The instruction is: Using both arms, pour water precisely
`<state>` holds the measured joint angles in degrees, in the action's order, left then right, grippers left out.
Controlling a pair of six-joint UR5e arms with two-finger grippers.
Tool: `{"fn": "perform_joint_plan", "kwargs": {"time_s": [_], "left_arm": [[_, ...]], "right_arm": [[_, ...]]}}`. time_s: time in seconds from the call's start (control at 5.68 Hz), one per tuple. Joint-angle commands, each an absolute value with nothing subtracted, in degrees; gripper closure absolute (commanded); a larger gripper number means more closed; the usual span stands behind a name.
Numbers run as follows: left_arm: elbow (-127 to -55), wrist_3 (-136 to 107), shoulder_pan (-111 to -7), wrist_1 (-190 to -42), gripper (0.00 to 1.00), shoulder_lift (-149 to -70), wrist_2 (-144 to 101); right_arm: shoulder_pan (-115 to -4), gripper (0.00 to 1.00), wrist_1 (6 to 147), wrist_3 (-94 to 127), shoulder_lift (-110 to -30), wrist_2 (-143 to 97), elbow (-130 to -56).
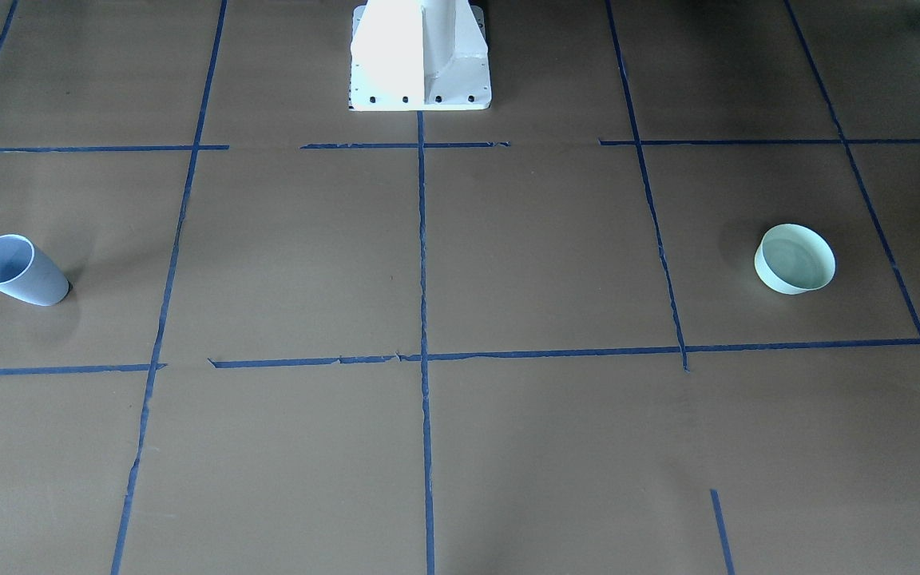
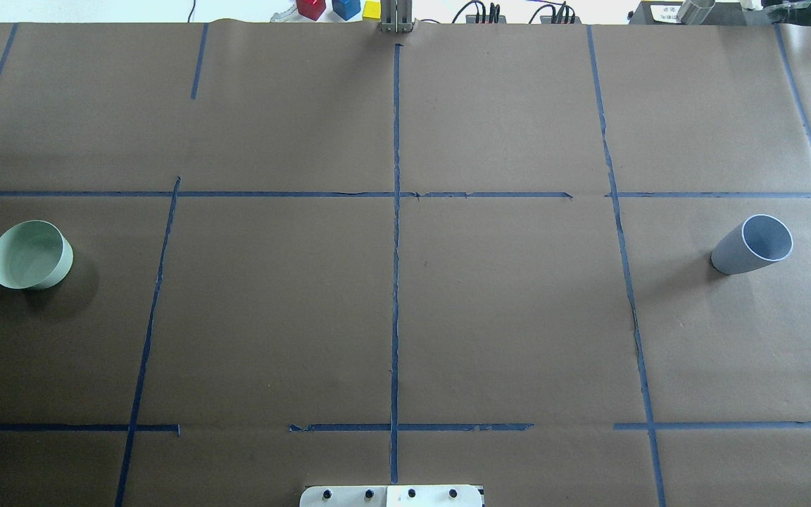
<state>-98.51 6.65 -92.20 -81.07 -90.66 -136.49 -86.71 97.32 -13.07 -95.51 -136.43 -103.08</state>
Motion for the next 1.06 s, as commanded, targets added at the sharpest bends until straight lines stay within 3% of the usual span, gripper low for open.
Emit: {"fn": "perform_joint_plan", "kwargs": {"time_s": [0.0,0.88], "left_arm": [[-101.4,8.4,-92.9,-75.6,0.0,-89.1,-133.7],[-107.5,8.3,-92.3,-77.2,0.0,-81.3,-133.7]], "right_arm": [[-86.3,0.0,97.0,-12.7,-95.6,-136.2,-103.6],[-86.2,0.0,96.7,-12.7,-95.8,-136.0,-103.1]]}}
